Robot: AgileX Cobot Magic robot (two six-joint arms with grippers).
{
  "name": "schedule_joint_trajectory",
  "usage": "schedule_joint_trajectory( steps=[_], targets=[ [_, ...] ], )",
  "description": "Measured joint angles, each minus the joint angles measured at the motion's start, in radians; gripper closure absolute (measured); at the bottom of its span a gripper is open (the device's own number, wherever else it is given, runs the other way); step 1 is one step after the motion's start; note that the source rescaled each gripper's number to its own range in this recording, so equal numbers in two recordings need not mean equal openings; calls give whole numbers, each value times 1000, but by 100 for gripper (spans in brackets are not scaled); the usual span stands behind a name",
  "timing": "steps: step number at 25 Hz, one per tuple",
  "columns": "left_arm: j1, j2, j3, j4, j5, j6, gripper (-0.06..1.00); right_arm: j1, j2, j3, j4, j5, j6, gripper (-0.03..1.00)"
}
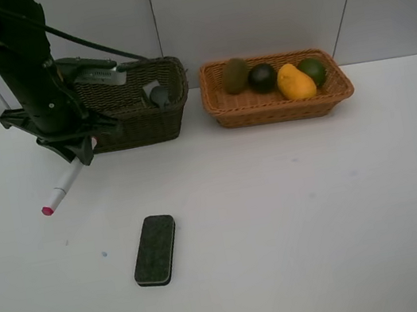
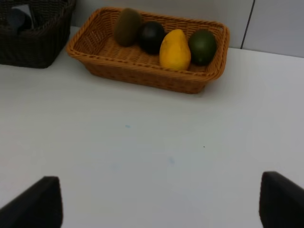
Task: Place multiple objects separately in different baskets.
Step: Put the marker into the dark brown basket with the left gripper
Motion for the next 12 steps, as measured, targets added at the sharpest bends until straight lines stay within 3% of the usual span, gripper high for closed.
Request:
schedule_joint_trajectory(
  steps=[7,12],
  targets=[
    [0,0,-122,9,20,98,93,0,0,0,0,0,0,-3],
    [-1,1,-206,85,-79,255,93,0,0,0,0,0,0,-3]
  ],
)
